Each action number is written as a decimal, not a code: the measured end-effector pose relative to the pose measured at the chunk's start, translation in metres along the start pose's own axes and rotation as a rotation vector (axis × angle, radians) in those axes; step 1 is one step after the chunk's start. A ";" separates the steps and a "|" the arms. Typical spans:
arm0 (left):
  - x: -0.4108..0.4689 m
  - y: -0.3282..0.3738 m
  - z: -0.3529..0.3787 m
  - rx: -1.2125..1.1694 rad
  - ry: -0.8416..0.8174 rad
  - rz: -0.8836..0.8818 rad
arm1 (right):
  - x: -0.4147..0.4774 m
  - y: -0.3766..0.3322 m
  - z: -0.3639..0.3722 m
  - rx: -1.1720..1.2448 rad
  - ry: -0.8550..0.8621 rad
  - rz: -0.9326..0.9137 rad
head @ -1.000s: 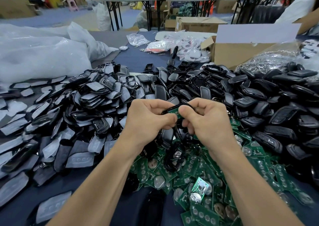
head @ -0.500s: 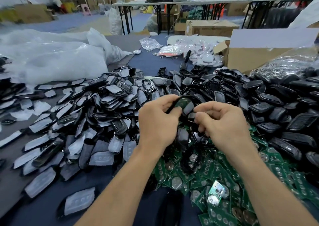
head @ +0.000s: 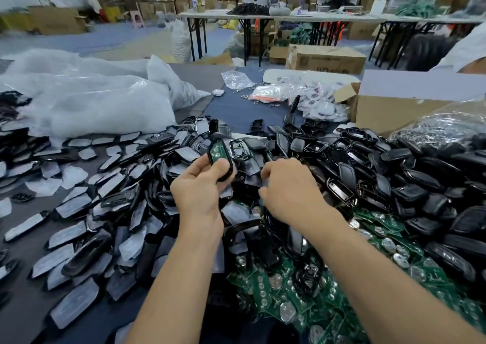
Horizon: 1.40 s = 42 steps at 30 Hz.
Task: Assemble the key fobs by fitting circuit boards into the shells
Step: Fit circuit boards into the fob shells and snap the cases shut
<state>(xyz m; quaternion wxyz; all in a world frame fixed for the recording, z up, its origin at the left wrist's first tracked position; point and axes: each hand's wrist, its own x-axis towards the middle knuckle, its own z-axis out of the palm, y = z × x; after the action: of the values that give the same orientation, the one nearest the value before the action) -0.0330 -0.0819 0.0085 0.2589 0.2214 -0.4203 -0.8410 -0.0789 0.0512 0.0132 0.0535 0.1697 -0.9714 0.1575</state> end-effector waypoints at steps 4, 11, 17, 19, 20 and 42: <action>0.002 -0.002 0.003 0.034 -0.026 0.009 | -0.002 0.000 0.006 -0.024 0.046 0.017; 0.002 -0.005 0.005 0.069 -0.062 -0.021 | -0.027 0.013 -0.008 0.076 0.372 0.052; -0.006 -0.020 0.011 0.313 -0.168 0.003 | -0.062 0.045 -0.022 0.945 0.176 0.255; -0.012 -0.025 0.013 0.435 -0.239 0.011 | -0.069 0.054 -0.024 1.112 0.127 0.289; -0.015 -0.029 0.014 0.483 -0.270 0.001 | -0.071 0.057 -0.025 1.184 0.118 0.298; -0.037 -0.047 0.020 0.502 -0.591 -0.079 | -0.076 0.085 -0.014 1.216 0.154 0.327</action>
<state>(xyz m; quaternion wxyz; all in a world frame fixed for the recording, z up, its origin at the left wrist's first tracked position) -0.0281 -0.0232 -0.0140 0.0319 0.0419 -0.6608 -0.7487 -0.0363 0.1556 -0.0095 -0.0075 0.0073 -0.7149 0.6992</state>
